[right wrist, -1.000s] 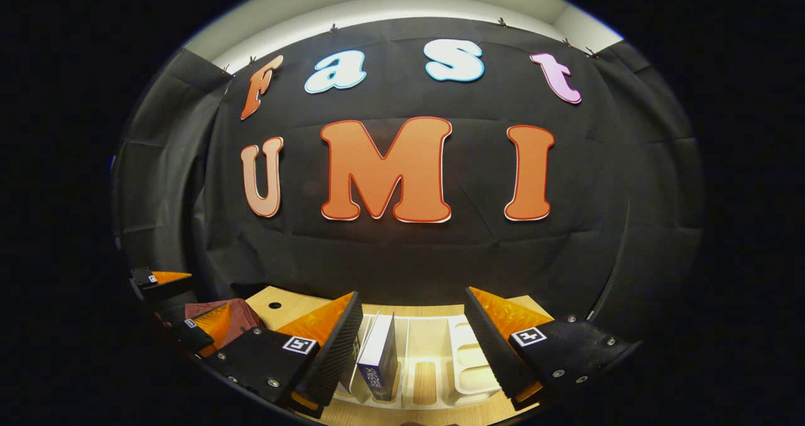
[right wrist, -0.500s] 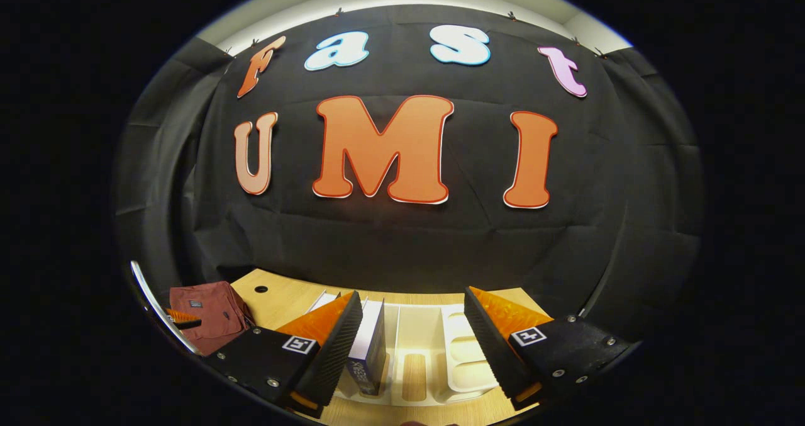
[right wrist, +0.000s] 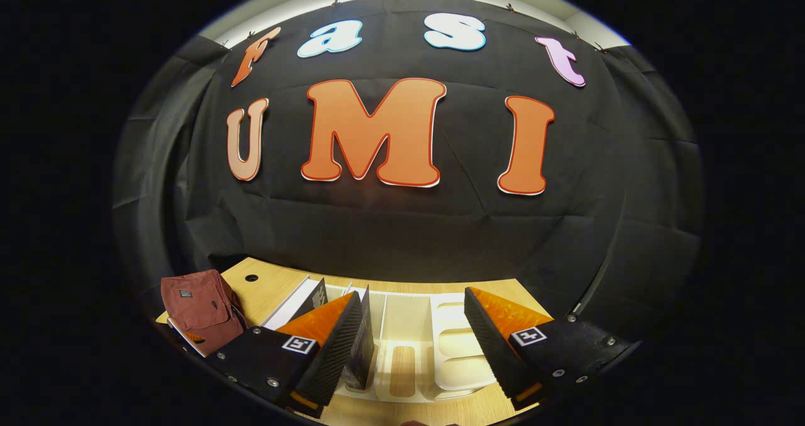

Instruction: Open the schoolbag, grab two books from the bookshelf and put them into the schoolbag.

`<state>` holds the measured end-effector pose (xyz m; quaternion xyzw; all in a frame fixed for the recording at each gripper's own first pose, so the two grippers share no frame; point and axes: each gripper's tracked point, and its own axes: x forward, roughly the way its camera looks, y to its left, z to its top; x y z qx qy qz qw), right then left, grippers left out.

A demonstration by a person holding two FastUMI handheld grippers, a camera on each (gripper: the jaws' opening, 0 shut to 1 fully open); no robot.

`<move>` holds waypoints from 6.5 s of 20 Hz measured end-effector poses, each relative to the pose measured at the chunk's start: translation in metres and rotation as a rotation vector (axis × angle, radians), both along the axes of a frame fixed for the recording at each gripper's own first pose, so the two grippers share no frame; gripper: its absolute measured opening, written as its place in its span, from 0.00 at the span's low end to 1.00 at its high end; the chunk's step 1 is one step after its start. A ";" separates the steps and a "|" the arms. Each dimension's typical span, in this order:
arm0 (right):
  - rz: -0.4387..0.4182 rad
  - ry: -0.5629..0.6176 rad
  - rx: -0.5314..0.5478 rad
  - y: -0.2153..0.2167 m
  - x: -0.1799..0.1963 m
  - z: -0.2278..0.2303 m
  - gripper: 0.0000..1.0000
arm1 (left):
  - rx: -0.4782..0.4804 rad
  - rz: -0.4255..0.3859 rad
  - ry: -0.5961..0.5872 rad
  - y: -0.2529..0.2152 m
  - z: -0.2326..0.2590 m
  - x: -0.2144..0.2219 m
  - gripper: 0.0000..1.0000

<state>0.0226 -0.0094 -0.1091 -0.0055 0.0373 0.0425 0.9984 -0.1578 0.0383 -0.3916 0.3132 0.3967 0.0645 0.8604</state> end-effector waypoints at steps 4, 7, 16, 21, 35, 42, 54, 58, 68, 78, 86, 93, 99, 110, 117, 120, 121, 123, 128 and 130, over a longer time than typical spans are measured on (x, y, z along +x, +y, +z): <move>0.007 0.009 0.000 0.000 0.000 -0.005 0.96 | 0.056 0.007 0.070 0.008 -0.020 -0.007 0.98; 0.010 0.013 0.004 0.000 0.000 -0.008 0.96 | 0.141 0.006 0.065 0.019 -0.017 -0.011 0.97; 0.024 0.016 0.009 0.009 -0.003 -0.008 0.96 | 0.244 0.014 0.060 0.021 -0.032 0.002 0.73; 0.034 0.019 0.003 0.015 -0.005 -0.009 0.96 | 0.203 0.012 0.101 0.017 -0.043 0.001 0.37; 0.038 0.038 -0.029 0.027 -0.007 -0.003 0.96 | -0.202 0.108 0.191 0.032 0.001 0.005 0.02; 0.136 0.129 -0.048 0.075 -0.001 0.007 0.96 | -0.320 0.076 0.195 0.067 0.065 0.014 0.01; 0.267 0.503 -0.164 0.157 0.017 -0.034 0.97 | -0.406 -0.032 0.238 0.137 0.131 0.043 0.01; 0.256 0.601 -0.175 0.168 0.028 -0.045 0.97 | -0.449 -0.051 0.253 0.153 0.148 0.050 0.01; 0.237 0.914 -0.208 0.185 0.051 -0.097 0.98 | -0.483 -0.134 0.332 0.184 0.172 0.071 0.01; 0.182 1.152 -0.252 0.189 0.073 -0.143 0.88 | -0.519 -0.166 0.382 0.191 0.180 0.081 0.01; 0.181 1.271 -0.177 0.207 0.069 -0.154 0.55 | -0.533 -0.181 0.411 0.193 0.179 0.083 0.01; 0.127 1.280 -0.172 0.207 0.066 -0.150 0.44 | -0.532 -0.186 0.409 0.193 0.179 0.083 0.01; 0.137 1.243 -0.133 0.192 0.059 -0.112 0.40 | -0.551 -0.183 0.400 0.192 0.178 0.081 0.01; 0.209 1.074 -0.018 0.179 0.028 0.010 0.40 | -0.568 -0.180 0.395 0.194 0.178 0.081 0.01; 0.285 0.992 0.146 0.185 -0.004 0.062 0.39 | -0.572 -0.175 0.391 0.197 0.179 0.081 0.01; 0.320 0.994 0.268 0.203 -0.016 0.056 0.39 | -0.579 -0.176 0.393 0.196 0.181 0.081 0.01; 0.327 0.996 0.294 0.206 -0.021 0.052 0.40 | -0.579 -0.175 0.388 0.196 0.181 0.082 0.01; 0.339 1.002 0.342 0.215 -0.030 0.041 0.39 | -0.586 -0.174 0.380 0.194 0.184 0.084 0.01; 0.358 1.006 0.501 0.249 -0.047 0.006 0.39 | -0.591 -0.186 0.374 0.185 0.190 0.087 0.01; 0.369 1.028 0.562 0.269 -0.056 -0.015 0.39 | -0.597 -0.182 0.373 0.183 0.191 0.086 0.01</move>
